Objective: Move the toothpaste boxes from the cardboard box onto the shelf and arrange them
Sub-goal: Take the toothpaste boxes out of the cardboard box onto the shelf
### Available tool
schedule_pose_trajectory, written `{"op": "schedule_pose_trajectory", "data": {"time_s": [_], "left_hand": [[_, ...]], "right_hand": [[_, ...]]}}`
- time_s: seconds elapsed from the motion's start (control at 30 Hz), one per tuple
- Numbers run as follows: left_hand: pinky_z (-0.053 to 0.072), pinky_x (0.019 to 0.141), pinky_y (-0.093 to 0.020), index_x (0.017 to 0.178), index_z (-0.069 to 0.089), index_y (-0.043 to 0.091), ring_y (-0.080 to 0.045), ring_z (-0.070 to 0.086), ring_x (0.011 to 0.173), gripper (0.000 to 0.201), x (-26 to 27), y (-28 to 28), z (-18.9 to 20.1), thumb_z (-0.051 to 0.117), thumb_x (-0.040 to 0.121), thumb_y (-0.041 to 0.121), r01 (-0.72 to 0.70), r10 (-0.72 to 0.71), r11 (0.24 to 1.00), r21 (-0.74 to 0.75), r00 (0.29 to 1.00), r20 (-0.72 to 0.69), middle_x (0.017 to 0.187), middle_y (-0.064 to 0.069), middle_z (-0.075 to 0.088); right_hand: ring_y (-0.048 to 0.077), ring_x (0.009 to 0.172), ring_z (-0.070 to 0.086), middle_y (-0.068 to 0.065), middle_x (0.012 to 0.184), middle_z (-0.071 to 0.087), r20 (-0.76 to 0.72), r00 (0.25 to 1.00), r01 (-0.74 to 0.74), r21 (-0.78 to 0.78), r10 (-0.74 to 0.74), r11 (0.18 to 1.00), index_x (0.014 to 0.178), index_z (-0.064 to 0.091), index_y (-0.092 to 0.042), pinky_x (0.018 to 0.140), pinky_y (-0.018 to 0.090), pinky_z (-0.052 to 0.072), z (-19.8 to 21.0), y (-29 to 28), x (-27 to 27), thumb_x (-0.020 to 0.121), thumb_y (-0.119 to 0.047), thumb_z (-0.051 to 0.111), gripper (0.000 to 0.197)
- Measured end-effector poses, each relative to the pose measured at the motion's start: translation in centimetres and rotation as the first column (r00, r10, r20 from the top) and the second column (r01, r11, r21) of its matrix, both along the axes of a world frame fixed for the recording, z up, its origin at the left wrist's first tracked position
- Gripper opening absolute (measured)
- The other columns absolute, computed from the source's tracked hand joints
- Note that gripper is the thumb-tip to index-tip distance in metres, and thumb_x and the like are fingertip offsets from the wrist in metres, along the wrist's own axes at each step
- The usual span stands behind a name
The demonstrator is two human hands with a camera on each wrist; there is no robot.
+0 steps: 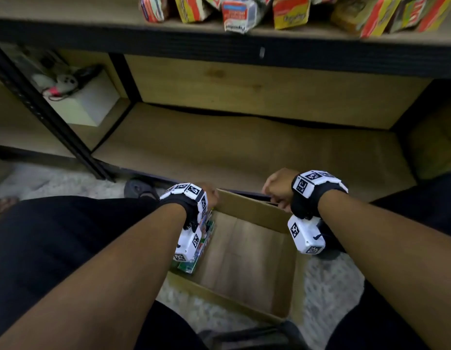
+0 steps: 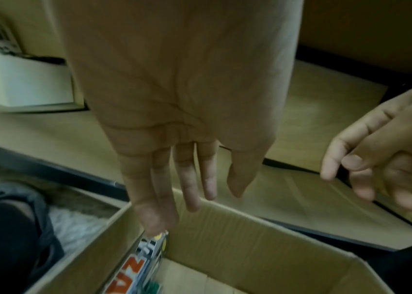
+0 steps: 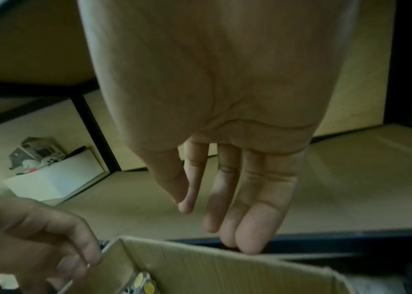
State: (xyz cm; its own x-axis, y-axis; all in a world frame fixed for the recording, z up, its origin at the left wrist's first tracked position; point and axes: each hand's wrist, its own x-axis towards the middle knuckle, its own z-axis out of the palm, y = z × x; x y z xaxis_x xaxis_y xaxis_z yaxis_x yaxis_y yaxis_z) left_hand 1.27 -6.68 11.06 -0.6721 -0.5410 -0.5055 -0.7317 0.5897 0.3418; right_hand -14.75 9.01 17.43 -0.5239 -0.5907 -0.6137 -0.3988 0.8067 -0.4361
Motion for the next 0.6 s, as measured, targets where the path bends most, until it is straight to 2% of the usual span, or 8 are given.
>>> {"op": "schedule_pose_trajectory", "data": {"time_s": [0.1, 0.2, 0.27, 0.33, 0.43, 0.5, 0.53, 0.6], "left_hand": [[0.048, 0.077, -0.028, 0.118, 0.063, 0.017, -0.020, 0.060, 0.092, 0.033, 0.1, -1.0, -3.5, 0.051, 0.096, 0.039, 0.057, -0.054, 0.998, -0.017, 0.988, 0.146, 0.123, -0.006, 0.062], [0.044, 0.067, -0.028, 0.112, 0.057, 0.013, -0.022, 0.055, 0.079, 0.028, -0.6, -1.0, -5.6, 0.053, 0.096, 0.035, -0.032, 0.022, 0.998, 0.051, 0.982, 0.186, 0.100, -0.007, 0.061], [0.049, 0.077, -0.031, 0.123, 0.057, 0.012, -0.027, 0.060, 0.093, 0.041, -0.7, -1.2, -7.2, 0.057, 0.092, 0.038, -0.048, 0.036, 0.997, 0.059, 0.982, 0.186, 0.114, -0.009, 0.063], [0.050, 0.086, -0.033, 0.138, 0.047, 0.017, -0.030, 0.060, 0.106, 0.059, -0.4, -1.3, -9.0, 0.062, 0.086, 0.042, -0.096, 0.086, 0.994, 0.049, 0.981, 0.172, 0.128, -0.008, 0.058], [0.044, 0.077, -0.030, 0.139, 0.043, 0.016, -0.030, 0.059, 0.102, 0.063, -0.1, -1.2, -11.3, 0.066, 0.084, 0.037, -0.176, 0.165, 0.983, 0.042, 0.966, 0.201, 0.129, -0.010, 0.055], [0.046, 0.074, -0.031, 0.137, 0.045, 0.014, -0.031, 0.059, 0.097, 0.062, -0.3, -1.0, -12.4, 0.067, 0.083, 0.037, -0.230, 0.218, 0.973, 0.038, 0.956, 0.198, 0.120, -0.011, 0.053], [0.047, 0.076, -0.033, 0.137, 0.044, 0.013, -0.033, 0.058, 0.102, 0.063, -0.4, -0.9, -12.7, 0.068, 0.084, 0.036, -0.252, 0.241, 0.967, 0.032, 0.950, 0.200, 0.120, -0.011, 0.051], [0.047, 0.086, -0.039, 0.144, 0.034, 0.014, -0.037, 0.052, 0.117, 0.070, -0.6, -0.2, -13.8, 0.067, 0.086, 0.035, -0.302, 0.298, 0.953, -0.008, 0.935, 0.191, 0.135, -0.014, 0.041]], "right_hand": [[0.025, 0.062, 0.061, 0.009, 0.079, 0.070, 0.087, 0.995, 0.035, 0.060, -0.040, 0.998, 0.103, 0.074, -0.007, 0.063, 0.034, 0.050, -3.4, -0.1, 0.1, 0.092, -0.015, 0.056, 0.023], [0.016, 0.053, 0.061, 0.003, 0.070, 0.069, 0.114, 0.992, 0.034, 0.093, -0.045, 0.995, 0.099, 0.075, -0.012, 0.059, 0.028, 0.050, -6.5, 0.1, 0.1, 0.092, -0.016, 0.056, 0.020], [0.010, 0.044, 0.058, 0.002, 0.068, 0.067, 0.152, 0.987, 0.039, 0.111, -0.055, 0.993, 0.100, 0.075, -0.011, 0.050, 0.023, 0.047, -8.2, 0.2, 0.0, 0.094, -0.014, 0.054, 0.022], [0.009, 0.046, 0.058, 0.003, 0.071, 0.068, 0.187, 0.980, 0.043, 0.142, -0.070, 0.989, 0.103, 0.073, -0.014, 0.050, 0.023, 0.046, -9.8, 0.2, -0.1, 0.094, -0.015, 0.054, 0.020], [0.011, 0.054, 0.058, 0.001, 0.073, 0.068, 0.210, 0.972, 0.063, 0.188, -0.103, 0.980, 0.103, 0.069, -0.017, 0.063, 0.027, 0.051, -12.3, 0.5, 0.0, 0.095, -0.020, 0.055, 0.017], [0.014, 0.053, 0.055, 0.002, 0.072, 0.064, 0.249, 0.956, 0.103, 0.211, -0.156, 0.972, 0.105, 0.066, -0.014, 0.061, 0.027, 0.048, -13.7, 0.9, 0.1, 0.096, -0.018, 0.052, 0.017], [0.015, 0.052, 0.054, 0.003, 0.072, 0.063, 0.266, 0.948, 0.115, 0.226, -0.174, 0.967, 0.108, 0.065, -0.013, 0.059, 0.027, 0.046, -14.3, 1.1, 0.2, 0.097, -0.018, 0.052, 0.017], [0.016, 0.052, 0.056, 0.005, 0.074, 0.063, 0.279, 0.939, 0.130, 0.250, -0.200, 0.960, 0.113, 0.064, -0.010, 0.055, 0.025, 0.047, -15.4, 1.6, 0.2, 0.098, -0.019, 0.054, 0.020]]}}
